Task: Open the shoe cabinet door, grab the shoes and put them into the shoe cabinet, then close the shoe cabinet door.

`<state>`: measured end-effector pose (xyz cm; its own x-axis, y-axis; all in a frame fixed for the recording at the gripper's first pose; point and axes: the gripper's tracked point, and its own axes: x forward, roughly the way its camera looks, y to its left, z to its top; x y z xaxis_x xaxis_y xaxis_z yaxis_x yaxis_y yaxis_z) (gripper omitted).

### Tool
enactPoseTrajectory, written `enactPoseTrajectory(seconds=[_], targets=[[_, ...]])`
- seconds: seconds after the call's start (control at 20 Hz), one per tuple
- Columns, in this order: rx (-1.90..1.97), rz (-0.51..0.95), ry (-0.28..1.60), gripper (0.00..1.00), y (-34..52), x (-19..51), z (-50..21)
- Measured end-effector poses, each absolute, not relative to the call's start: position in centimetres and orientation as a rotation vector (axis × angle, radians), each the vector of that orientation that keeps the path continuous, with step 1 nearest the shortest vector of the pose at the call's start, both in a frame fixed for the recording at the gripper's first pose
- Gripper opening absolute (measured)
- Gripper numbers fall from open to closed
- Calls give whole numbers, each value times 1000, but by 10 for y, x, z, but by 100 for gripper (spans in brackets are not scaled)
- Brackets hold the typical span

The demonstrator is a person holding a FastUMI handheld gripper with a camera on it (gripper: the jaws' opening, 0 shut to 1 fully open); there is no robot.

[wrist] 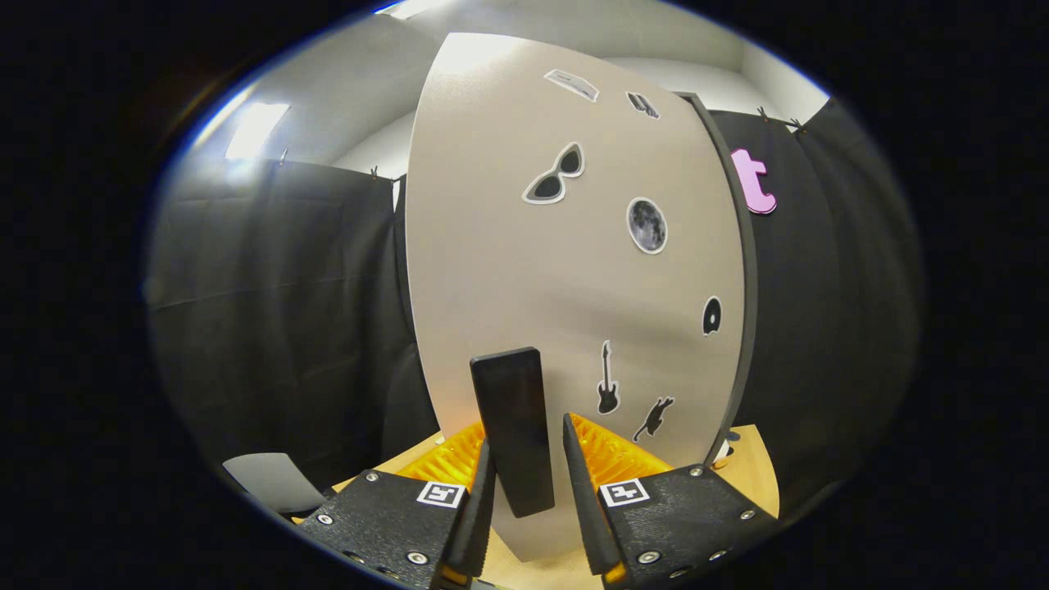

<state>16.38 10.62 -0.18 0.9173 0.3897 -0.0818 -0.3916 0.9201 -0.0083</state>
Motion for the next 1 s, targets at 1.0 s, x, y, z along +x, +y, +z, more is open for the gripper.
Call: enactPoseTrajectory(seconds=[1.0], targets=[[-107, 361, 29, 48, 179, 243, 2]])
